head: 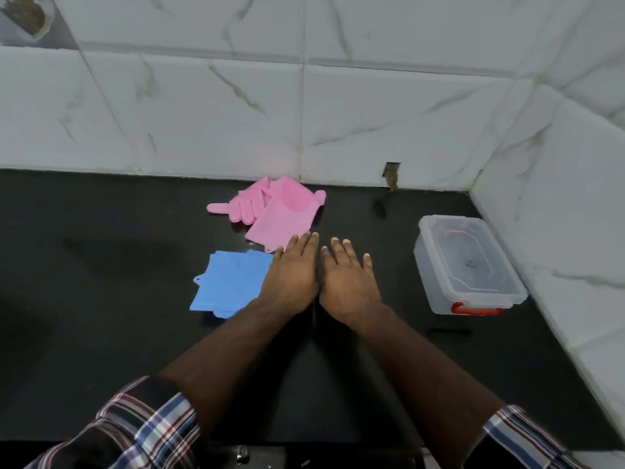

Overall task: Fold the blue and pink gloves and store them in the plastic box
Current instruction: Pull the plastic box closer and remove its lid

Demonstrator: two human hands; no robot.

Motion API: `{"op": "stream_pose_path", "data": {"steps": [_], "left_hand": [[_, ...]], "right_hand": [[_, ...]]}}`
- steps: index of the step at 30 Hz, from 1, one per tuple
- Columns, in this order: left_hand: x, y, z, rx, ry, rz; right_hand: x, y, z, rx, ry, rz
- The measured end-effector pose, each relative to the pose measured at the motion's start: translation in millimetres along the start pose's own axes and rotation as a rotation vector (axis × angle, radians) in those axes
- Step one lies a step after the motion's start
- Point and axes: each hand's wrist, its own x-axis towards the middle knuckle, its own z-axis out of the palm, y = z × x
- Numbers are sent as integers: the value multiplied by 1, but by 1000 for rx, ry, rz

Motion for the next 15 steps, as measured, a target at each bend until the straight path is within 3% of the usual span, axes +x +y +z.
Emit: {"op": "stream_pose_path", "data": {"steps": [5, 8, 12, 15], "left_hand": [[21, 55, 24, -229, -34, 64], [29, 81, 34, -292, -76, 59], [36, 104, 42, -311, -122, 37], [40, 111, 46, -316, -138, 27]], "right_hand": [[-13, 64, -35, 23, 109, 79], [-13, 121, -60, 15, 241, 238], [-18, 185, -71, 2, 145, 469], [-19, 192, -59, -10, 112, 401]]}}
